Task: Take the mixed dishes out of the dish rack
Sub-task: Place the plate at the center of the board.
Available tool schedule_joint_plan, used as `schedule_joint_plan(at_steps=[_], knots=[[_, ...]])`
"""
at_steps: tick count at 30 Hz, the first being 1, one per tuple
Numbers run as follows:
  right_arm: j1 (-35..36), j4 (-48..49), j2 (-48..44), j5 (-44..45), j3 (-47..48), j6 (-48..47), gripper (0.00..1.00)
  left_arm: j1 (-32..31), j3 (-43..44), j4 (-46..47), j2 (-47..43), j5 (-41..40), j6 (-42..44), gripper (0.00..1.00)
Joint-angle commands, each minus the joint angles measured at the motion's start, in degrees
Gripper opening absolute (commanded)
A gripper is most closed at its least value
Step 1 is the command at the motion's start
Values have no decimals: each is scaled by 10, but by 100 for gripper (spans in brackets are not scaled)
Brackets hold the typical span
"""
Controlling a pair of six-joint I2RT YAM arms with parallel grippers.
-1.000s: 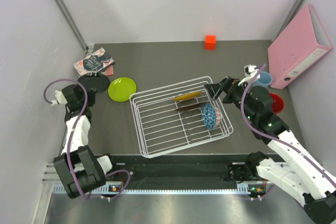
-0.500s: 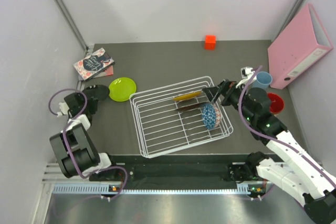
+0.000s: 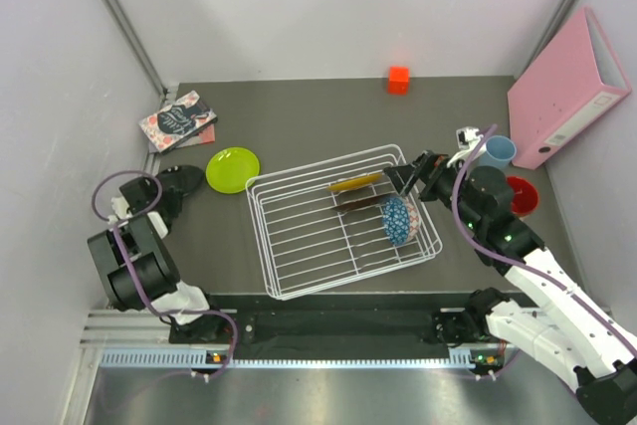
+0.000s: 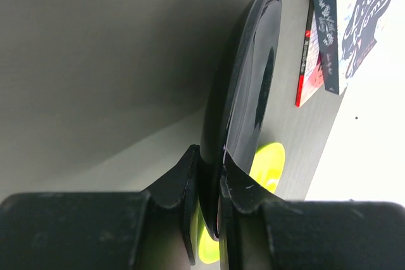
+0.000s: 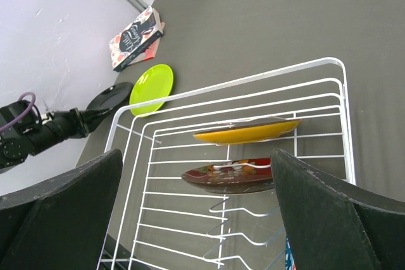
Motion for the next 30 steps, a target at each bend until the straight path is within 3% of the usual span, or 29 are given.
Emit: schedule_joint_plan(at_steps=[1, 5, 6, 9, 16, 24, 30], knots=[[1, 13, 2, 2, -1, -2, 100, 9, 27, 20, 26, 6, 19, 0], [1, 13, 7, -1, 1, -4, 100, 13, 49, -14, 48, 21, 32, 3], [1, 14, 8, 0, 0, -4, 100, 16, 53, -29, 52, 26, 36, 14], [1, 16, 11, -1, -2, -3, 99, 20, 66, -60, 55, 38, 41, 34], [1, 24, 20, -9, -2, 1, 100, 19, 99, -166, 27, 27, 53, 59], [1, 36, 34, -24, -10, 12, 100, 18, 134, -331, -17, 19, 49, 70], [1, 51, 48, -41, -3, 16, 100, 19, 109, -374, -78, 34, 45, 72]])
